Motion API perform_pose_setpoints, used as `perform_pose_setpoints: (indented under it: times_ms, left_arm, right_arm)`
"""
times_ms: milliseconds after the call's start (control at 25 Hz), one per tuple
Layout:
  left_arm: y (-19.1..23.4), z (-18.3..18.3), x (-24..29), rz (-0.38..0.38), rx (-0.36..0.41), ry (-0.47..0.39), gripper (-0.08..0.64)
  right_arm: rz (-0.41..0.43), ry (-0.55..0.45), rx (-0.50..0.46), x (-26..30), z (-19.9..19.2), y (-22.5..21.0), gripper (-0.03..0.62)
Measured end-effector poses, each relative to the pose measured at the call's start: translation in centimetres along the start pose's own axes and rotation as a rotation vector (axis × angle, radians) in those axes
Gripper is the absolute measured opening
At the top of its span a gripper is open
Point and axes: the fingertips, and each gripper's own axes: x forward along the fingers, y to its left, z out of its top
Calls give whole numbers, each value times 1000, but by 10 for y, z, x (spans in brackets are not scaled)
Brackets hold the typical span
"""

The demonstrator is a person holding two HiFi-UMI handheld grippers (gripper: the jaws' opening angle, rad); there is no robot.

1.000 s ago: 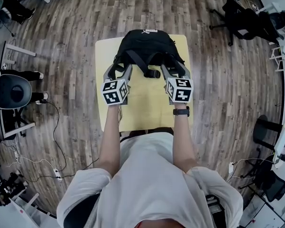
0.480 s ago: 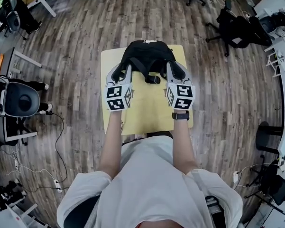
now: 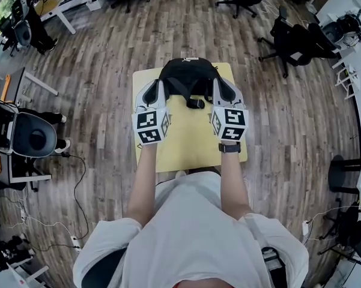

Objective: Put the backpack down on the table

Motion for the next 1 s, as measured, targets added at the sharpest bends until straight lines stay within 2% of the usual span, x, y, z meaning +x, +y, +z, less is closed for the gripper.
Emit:
perform_pose_setpoints:
  times_ms: [280, 600, 1000]
  left_arm:
    - [-10, 20, -17, -39, 16, -35, 11]
    - [-14, 17, -40, -54, 21, -39, 11]
    - [-13, 8, -54, -63, -11, -26, 12]
  right_arm:
    - [19, -13, -17, -9, 12, 21, 12]
    - [39, -18, -43, -19, 15, 48, 12]
    - [45, -10, -87, -34, 14, 62, 12]
